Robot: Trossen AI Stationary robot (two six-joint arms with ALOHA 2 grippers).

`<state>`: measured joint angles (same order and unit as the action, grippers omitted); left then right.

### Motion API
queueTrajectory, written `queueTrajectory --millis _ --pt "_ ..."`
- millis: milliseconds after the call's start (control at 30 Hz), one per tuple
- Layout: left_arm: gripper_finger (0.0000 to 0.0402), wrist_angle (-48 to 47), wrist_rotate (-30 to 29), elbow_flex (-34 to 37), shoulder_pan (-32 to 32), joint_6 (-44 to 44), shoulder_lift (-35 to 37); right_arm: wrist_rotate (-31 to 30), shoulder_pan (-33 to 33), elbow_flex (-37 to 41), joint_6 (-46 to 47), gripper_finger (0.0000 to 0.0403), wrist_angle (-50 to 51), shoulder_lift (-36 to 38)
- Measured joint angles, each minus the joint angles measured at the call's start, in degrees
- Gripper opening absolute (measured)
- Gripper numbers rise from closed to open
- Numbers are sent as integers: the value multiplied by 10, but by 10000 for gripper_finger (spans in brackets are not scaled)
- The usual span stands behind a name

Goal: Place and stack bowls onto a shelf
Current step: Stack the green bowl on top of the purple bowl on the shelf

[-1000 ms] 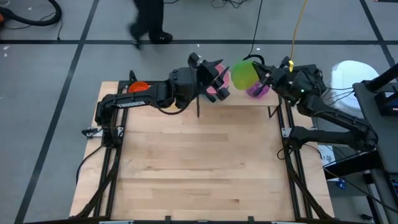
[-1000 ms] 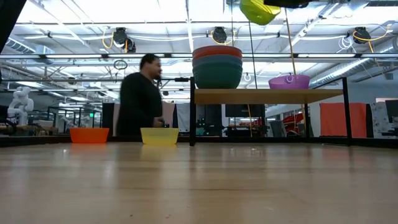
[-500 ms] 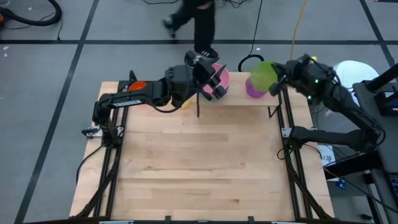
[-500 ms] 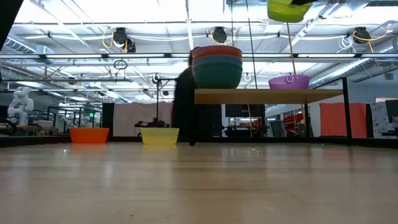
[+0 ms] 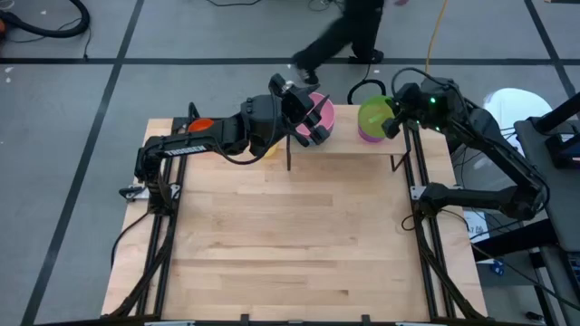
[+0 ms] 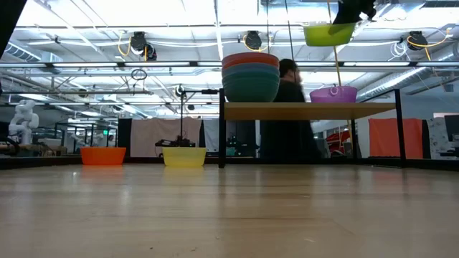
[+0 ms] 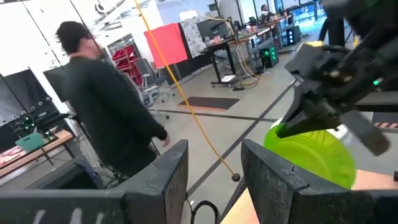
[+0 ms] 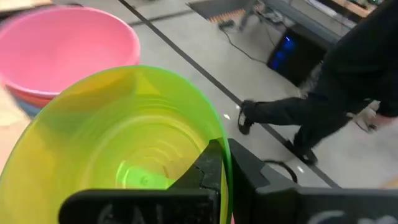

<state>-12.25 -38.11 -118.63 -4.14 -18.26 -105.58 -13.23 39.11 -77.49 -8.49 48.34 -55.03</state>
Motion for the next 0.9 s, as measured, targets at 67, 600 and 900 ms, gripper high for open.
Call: queueTrajectory --millis 67,600,900 --pt "154 0 0 0 0 0 0 0 25 0 0 0 5 -13" --pt "154 -18 0 0 1 8 -1 138 180 1 1 0 20 -121" --pt "154 -17 0 0 1 7 -1 191 210 1 -12 0 32 -163"
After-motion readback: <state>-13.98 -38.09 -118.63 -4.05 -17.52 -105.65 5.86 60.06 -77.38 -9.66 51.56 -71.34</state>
